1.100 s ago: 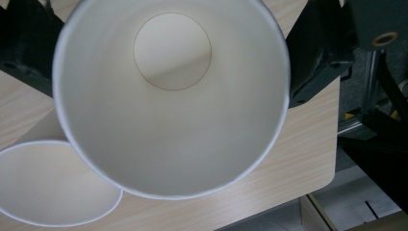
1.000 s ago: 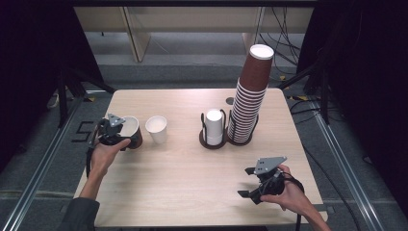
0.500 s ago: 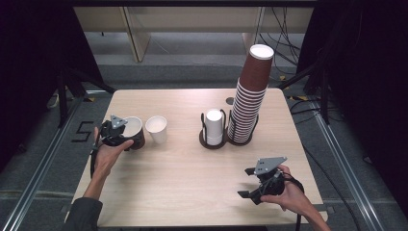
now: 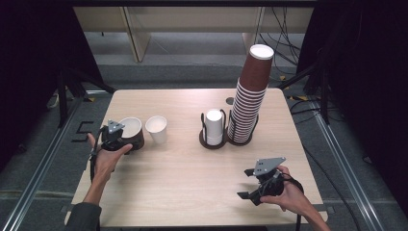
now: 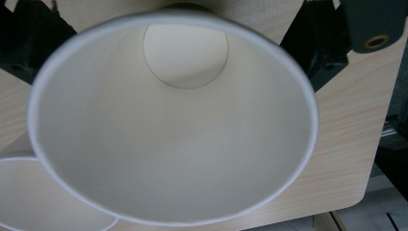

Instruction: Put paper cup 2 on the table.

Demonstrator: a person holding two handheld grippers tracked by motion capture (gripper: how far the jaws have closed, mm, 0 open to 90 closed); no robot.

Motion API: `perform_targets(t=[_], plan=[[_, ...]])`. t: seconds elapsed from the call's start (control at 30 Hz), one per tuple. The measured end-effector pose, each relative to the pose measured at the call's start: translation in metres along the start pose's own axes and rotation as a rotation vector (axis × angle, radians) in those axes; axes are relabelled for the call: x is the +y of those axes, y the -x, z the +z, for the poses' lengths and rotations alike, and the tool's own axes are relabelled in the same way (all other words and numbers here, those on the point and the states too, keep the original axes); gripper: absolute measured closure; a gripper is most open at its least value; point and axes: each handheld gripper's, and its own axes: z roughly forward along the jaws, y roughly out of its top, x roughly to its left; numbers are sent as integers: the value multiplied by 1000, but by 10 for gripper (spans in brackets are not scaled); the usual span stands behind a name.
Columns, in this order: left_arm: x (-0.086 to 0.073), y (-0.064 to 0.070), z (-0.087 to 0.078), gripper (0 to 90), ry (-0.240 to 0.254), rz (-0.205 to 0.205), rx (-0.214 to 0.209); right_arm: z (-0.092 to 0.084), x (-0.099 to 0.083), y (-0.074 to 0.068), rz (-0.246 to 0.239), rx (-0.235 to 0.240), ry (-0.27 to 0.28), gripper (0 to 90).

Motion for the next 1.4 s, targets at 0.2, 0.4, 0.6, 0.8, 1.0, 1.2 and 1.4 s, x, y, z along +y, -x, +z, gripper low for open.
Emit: perform_targets(t=[0.2, 0.4, 0.6, 0.8, 1.0, 1.2, 1.4], plan=[[-9, -1, 4, 145, -19, 9, -5, 0, 0, -1, 16, 8, -7, 161], [-11, 2, 2, 147, -12, -6, -10, 1, 0, -1, 1, 12, -3, 162], [-21, 1, 5, 148, -7, -14, -23, 1, 0, -1, 2, 17, -5, 163], [-19, 4, 0, 148, 0, -17, -20, 1, 0, -1, 5, 15, -5, 163], [-17, 9, -10, 148, -8, -7, -25, 0, 0, -1, 0, 11, -4, 163], [-25, 10, -15, 149, -12, -37, -15, 0, 0, -2, 9, 17, -4, 163], [-31, 16, -23, 148, -15, -33, -22, 0, -1, 0, 4, 12, -3, 163]])
